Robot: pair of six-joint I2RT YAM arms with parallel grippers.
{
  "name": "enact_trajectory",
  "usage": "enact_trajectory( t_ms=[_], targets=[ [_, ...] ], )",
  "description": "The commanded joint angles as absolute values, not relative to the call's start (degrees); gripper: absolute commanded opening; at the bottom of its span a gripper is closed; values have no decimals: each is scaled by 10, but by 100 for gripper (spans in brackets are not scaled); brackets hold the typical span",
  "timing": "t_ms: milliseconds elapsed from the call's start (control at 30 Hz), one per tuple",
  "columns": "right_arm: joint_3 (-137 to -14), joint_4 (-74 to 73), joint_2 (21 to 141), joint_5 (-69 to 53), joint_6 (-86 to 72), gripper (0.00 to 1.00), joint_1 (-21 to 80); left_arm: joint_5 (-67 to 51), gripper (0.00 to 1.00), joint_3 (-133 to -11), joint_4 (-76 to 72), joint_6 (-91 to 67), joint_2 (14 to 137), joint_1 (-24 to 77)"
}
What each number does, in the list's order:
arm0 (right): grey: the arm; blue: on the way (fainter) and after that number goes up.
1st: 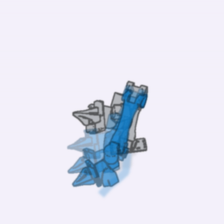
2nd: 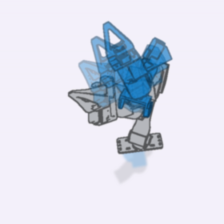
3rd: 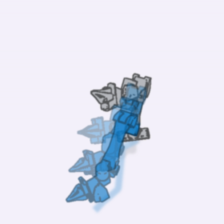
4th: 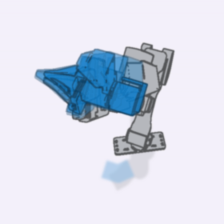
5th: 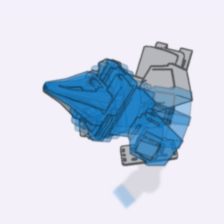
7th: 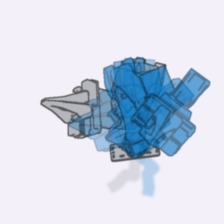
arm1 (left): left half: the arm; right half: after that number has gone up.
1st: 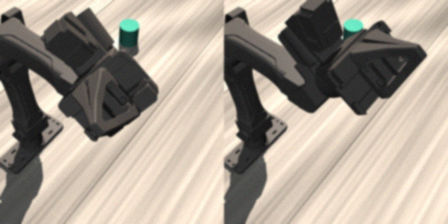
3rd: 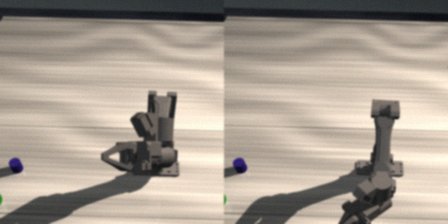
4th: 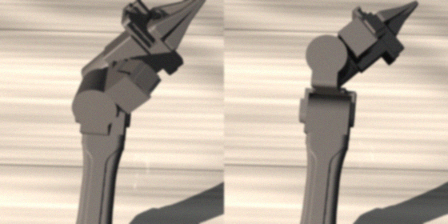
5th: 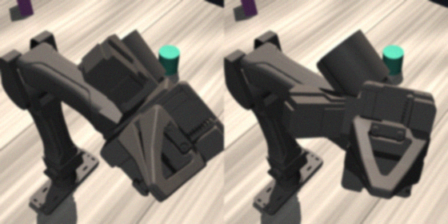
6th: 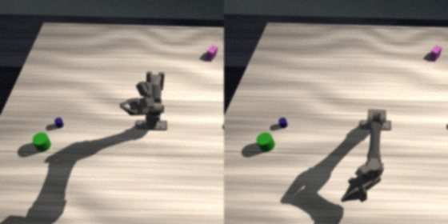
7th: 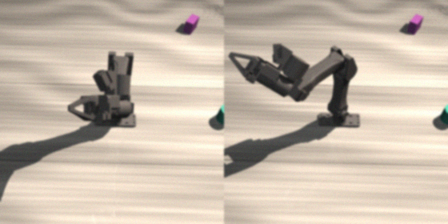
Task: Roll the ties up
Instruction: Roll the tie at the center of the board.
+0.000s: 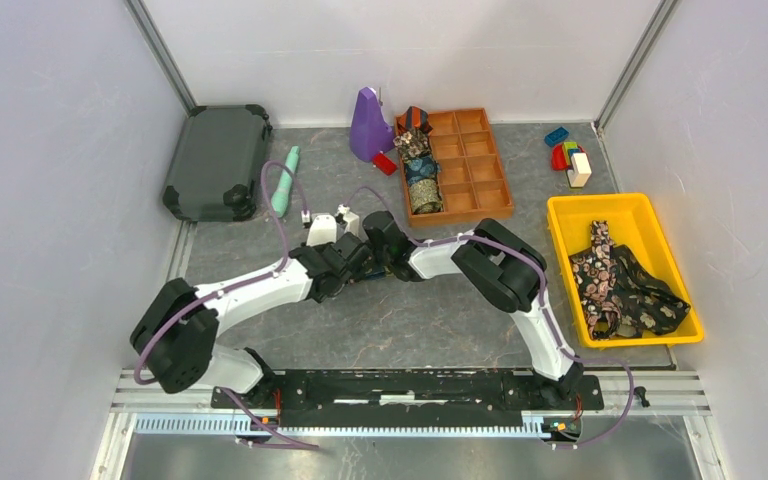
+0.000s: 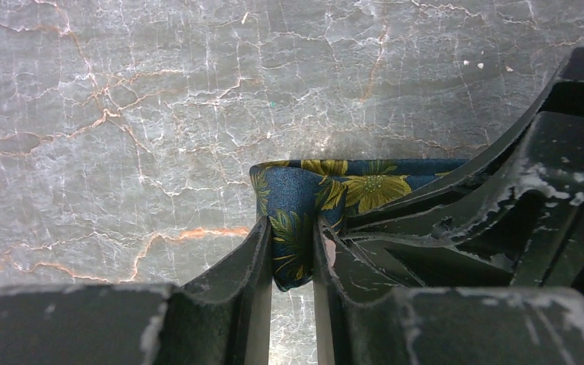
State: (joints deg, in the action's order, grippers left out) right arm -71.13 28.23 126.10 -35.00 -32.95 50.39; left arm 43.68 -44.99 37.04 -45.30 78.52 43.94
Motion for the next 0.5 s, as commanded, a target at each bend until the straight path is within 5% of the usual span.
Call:
enact_trajectory(
  t_ms=[0, 467],
  targets=[
    [-695, 307, 1223, -357, -314, 16, 490, 476, 17, -488, 386, -448, 818, 456],
    [-585, 326, 1125, -363, -303, 17, 422, 511, 15, -529, 425, -465, 892, 481]
  ],
)
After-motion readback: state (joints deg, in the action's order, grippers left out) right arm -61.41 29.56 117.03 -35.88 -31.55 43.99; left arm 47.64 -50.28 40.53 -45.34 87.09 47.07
